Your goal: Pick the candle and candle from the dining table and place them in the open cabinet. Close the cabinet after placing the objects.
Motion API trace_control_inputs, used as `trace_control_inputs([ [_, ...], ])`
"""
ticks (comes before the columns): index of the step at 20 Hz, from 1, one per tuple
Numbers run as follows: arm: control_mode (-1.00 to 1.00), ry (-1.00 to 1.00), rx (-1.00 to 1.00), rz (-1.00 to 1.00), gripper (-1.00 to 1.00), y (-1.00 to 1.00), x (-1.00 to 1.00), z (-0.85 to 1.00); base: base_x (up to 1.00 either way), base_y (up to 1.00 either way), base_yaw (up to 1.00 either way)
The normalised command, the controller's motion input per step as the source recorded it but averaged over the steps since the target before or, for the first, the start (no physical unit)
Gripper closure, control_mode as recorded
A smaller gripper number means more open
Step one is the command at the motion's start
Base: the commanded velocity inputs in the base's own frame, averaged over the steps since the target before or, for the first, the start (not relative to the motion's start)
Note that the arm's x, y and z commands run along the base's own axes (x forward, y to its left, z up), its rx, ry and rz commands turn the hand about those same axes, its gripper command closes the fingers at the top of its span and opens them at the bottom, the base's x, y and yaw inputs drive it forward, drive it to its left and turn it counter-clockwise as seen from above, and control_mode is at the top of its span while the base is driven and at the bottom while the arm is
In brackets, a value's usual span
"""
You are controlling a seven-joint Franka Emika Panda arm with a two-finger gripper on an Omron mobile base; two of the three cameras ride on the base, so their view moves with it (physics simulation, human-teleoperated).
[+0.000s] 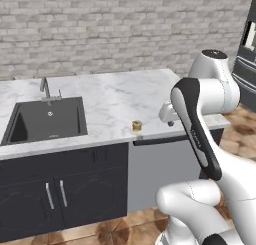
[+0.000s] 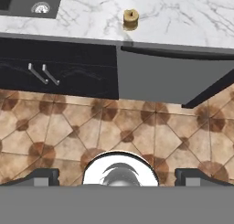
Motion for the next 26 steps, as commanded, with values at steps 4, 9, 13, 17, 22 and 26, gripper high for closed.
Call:
trace_control_inputs([
  [4, 1.0, 0.0, 0.0, 0.0, -1.0, 0.0, 0.0, 0.0, 0.52, 0.27, -0.08],
  [9, 1.0, 0.0, 0.0, 0.0, -1.0, 0.0, 0.0, 0.0, 0.34, 0.28, -0.07],
  [13, 1.0, 0.0, 0.0, 0.0, -1.0, 0.0, 0.0, 0.0, 0.19, 0.29, -0.07],
  [17, 1.0, 0.0, 0.0, 0.0, -1.0, 0.0, 0.0, 0.0, 0.18, 0.34, -0.08],
  [22, 1.0, 0.0, 0.0, 0.0, -1.0, 0.0, 0.0, 0.0, 0.34, 0.44, -0.04],
  [26, 1.0, 0.0, 0.0, 0.0, -1.0, 0.0, 0.0, 0.0, 0.46, 0.41, 0.0],
])
